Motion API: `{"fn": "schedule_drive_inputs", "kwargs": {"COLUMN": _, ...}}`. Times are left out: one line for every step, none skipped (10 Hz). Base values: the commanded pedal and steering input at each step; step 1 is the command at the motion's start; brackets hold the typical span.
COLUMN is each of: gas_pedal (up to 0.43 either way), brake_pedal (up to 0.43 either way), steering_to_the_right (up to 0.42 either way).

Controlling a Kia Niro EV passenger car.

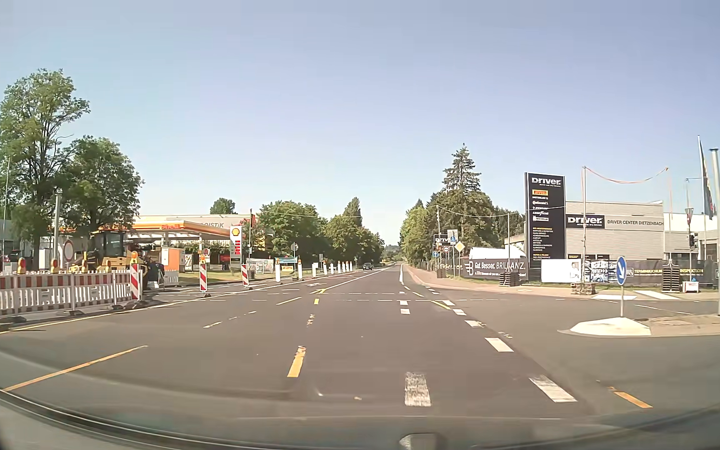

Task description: Follow the waypoints while adhering to traffic rules and regulations

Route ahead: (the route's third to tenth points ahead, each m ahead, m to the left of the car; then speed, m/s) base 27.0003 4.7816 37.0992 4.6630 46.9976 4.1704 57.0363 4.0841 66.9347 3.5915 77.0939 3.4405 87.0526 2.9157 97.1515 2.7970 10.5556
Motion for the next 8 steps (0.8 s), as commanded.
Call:
{"fn": "schedule_drive_inputs", "kwargs": {"gas_pedal": 0.35, "brake_pedal": 0.03, "steering_to_the_right": -0.02}}
{"fn": "schedule_drive_inputs", "kwargs": {"gas_pedal": 0.35, "brake_pedal": 0.03, "steering_to_the_right": -0.02}}
{"fn": "schedule_drive_inputs", "kwargs": {"gas_pedal": 0.35, "brake_pedal": 0.03, "steering_to_the_right": -0.019}}
{"fn": "schedule_drive_inputs", "kwargs": {"gas_pedal": 0.35, "brake_pedal": 0.03, "steering_to_the_right": -0.019}}
{"fn": "schedule_drive_inputs", "kwargs": {"gas_pedal": 0.35, "brake_pedal": 0.03, "steering_to_the_right": -0.018}}
{"fn": "schedule_drive_inputs", "kwargs": {"gas_pedal": 0.35, "brake_pedal": 0.03, "steering_to_the_right": -0.016}}
{"fn": "schedule_drive_inputs", "kwargs": {"gas_pedal": 0.35, "brake_pedal": 0.03, "steering_to_the_right": -0.009}}
{"fn": "schedule_drive_inputs", "kwargs": {"gas_pedal": 0.35, "brake_pedal": 0.03, "steering_to_the_right": -0.003}}
